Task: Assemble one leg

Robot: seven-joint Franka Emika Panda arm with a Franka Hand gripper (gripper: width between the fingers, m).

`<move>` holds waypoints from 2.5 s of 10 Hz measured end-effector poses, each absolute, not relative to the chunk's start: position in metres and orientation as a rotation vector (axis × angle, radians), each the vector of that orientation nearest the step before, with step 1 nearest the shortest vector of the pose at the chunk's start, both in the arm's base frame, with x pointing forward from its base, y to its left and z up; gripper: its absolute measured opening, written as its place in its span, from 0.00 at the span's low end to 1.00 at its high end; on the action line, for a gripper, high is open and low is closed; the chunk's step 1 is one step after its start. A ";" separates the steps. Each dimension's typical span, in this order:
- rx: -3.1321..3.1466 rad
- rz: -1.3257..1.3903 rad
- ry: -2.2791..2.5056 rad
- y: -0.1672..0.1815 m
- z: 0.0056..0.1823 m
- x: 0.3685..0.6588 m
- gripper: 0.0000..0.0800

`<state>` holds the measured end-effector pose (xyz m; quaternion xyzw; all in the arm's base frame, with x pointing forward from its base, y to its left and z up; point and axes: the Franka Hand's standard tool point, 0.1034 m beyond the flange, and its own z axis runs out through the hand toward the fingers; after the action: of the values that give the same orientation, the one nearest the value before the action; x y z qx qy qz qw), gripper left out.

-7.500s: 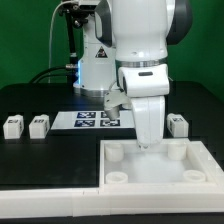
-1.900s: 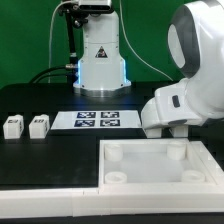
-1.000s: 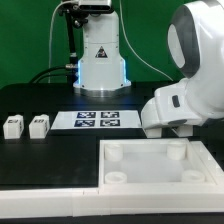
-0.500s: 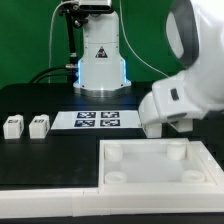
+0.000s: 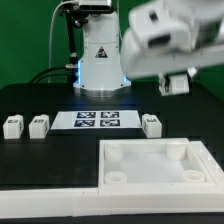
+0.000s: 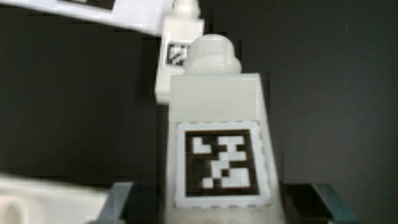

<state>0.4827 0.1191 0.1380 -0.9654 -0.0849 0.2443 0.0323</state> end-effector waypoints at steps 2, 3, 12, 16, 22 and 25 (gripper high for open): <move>-3.033 0.445 -0.257 0.118 0.127 0.482 0.36; -3.049 0.317 -0.253 0.117 0.128 0.486 0.36; -2.900 -1.018 -0.291 0.091 0.175 0.578 0.36; -2.903 -0.988 -0.297 0.096 0.159 0.580 0.36; -2.902 -0.922 -0.248 0.119 0.107 0.607 0.36; -2.907 -0.917 -0.244 0.115 0.103 0.609 0.36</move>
Offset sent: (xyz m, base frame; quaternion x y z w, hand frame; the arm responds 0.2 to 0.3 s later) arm 0.0000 0.0000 0.0000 0.0000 0.2667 0.0000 0.9638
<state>0.6086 0.1152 0.1033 -0.9497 -0.0798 -0.2998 0.0419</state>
